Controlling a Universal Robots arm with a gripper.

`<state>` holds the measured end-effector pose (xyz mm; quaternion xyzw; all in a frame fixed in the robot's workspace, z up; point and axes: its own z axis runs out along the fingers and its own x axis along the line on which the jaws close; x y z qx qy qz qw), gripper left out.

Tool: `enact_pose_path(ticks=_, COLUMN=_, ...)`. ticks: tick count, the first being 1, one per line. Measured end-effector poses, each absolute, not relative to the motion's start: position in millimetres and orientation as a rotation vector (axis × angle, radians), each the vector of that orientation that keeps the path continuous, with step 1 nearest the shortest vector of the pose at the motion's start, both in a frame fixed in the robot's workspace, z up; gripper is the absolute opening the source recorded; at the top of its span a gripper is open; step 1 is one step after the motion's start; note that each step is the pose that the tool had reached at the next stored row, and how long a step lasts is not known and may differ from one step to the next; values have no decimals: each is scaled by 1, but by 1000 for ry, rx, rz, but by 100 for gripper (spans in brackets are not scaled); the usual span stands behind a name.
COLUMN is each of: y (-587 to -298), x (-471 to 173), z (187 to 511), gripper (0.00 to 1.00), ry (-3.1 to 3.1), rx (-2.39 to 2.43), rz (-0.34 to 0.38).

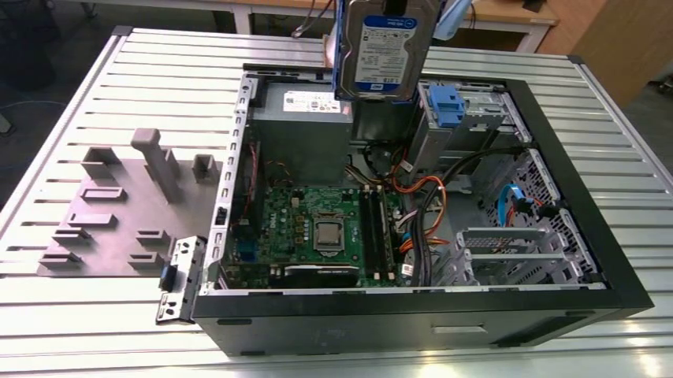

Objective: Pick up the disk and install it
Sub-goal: 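Pick up the disk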

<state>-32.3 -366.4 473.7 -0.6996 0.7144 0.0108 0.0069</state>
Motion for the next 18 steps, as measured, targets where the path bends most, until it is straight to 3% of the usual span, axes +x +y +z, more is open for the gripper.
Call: enact_pose_path(ticks=18, y=-409, x=-32, z=474, gripper=35, ry=2235, rx=-2188, rz=34)
